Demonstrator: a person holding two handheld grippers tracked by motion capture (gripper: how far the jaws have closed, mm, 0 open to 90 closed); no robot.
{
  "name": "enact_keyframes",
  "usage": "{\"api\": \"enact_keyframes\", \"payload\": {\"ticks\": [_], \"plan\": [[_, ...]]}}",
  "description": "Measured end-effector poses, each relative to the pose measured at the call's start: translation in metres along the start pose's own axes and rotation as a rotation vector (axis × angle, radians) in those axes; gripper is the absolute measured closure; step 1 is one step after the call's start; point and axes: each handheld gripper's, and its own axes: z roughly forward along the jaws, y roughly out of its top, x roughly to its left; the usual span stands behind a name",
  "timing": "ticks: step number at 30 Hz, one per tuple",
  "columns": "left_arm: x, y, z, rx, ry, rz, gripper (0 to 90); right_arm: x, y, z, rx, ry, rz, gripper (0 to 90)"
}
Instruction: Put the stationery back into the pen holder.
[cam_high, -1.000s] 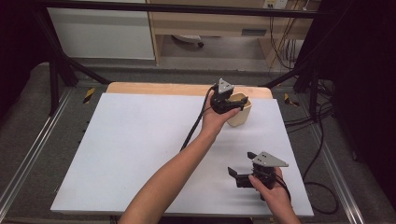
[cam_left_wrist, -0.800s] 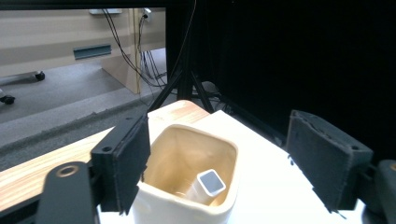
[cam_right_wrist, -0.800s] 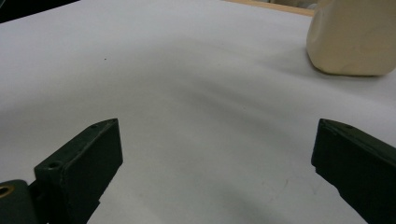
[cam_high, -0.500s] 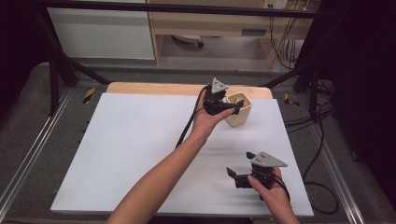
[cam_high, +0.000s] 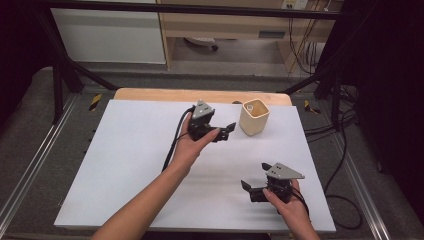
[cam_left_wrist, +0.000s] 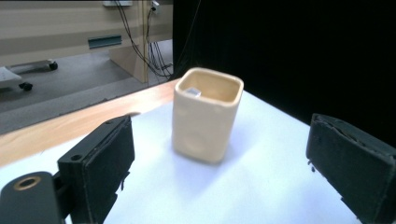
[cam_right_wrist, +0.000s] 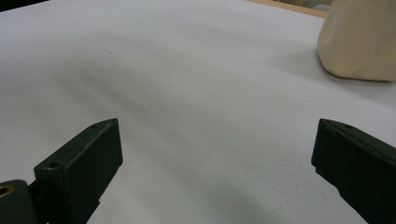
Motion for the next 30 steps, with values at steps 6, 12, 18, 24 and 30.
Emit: {"api": "enact_keyframes", "payload": {"ticks": [6, 12, 18, 24, 30], "plan": [[0.008, -0.024, -0.051, -0.009, 0.038, -0.003, 7.8, -0.001, 0.0, 0.0, -0.001, -0.009, -0.008, 2.3], [0.01, -0.053, -0.097, -0.04, 0.076, -0.038, 7.8, -0.004, -0.001, -0.001, 0.0, -0.016, 0.002, 2.4], [0.011, -0.079, -0.132, -0.021, 0.117, -0.031, 7.8, -0.007, -0.002, -0.002, 0.003, -0.031, 0.005, 2.5], [0.017, -0.099, -0.169, 0.014, 0.161, -0.049, 7.8, -0.012, -0.003, -0.003, 0.003, -0.056, 0.029, 2.6], [0.023, -0.117, -0.207, 0.006, 0.229, -0.081, 7.8, -0.018, -0.008, 0.0, 0.034, -0.105, 0.044, 2.7]]}}
